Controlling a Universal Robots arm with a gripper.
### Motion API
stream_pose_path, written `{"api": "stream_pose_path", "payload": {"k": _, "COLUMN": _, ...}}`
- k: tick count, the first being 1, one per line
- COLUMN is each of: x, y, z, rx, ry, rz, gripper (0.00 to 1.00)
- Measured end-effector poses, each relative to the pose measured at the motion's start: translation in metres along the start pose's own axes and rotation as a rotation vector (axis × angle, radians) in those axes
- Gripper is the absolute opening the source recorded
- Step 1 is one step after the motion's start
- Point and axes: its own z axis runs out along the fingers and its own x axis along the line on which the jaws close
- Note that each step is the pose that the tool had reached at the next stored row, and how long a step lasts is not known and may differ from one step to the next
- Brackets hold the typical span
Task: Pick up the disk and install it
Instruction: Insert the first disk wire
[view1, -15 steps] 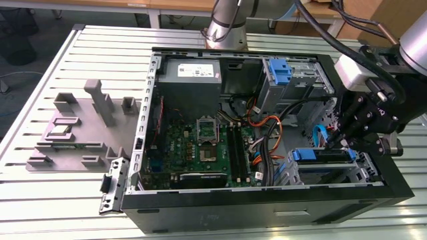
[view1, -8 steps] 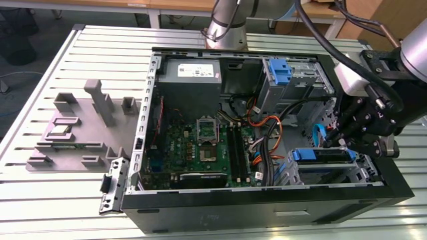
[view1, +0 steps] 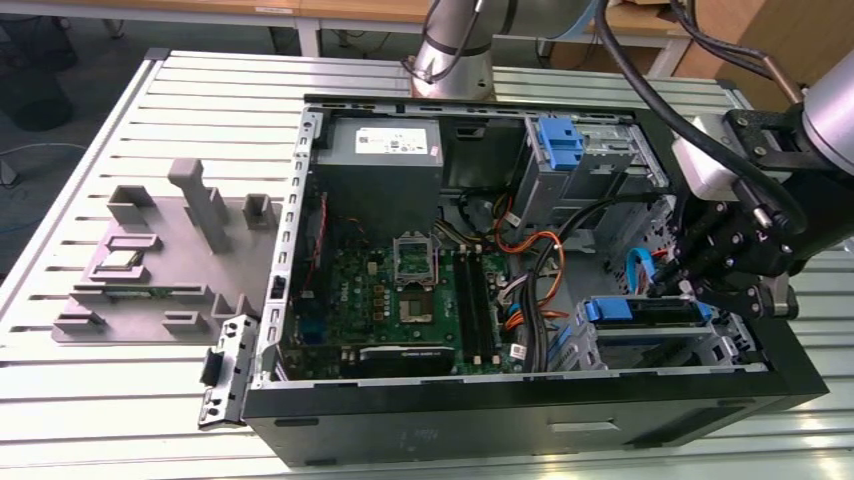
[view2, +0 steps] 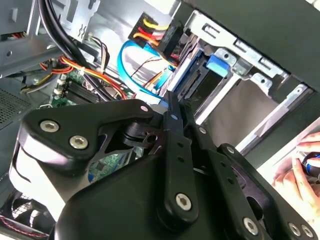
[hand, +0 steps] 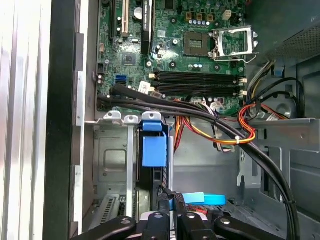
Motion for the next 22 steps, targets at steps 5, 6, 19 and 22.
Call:
{"api": "stream_pose_path", "payload": {"k": 5, "x": 0.0019, "y": -0.0006, "z": 0.001, "rx": 0.0, "ry": 0.0, "rz": 0.0, "gripper": 0.16}}
{"api": "stream_pose_path", "payload": {"k": 6, "x": 0.0023, "y": -0.0007, "z": 0.0014, "rx": 0.0, "ry": -0.0002, "rz": 0.0, "gripper": 0.16}}
{"api": "stream_pose_path", "payload": {"k": 19, "x": 0.0039, "y": -0.0011, "z": 0.0042, "rx": 0.0, "ry": -0.0002, "rz": 0.0, "gripper": 0.16}}
{"api": "stream_pose_path", "payload": {"k": 22, "x": 0.0045, "y": -0.0011, "z": 0.0041, "rx": 0.0, "ry": -0.0001, "rz": 0.0, "gripper": 0.16}}
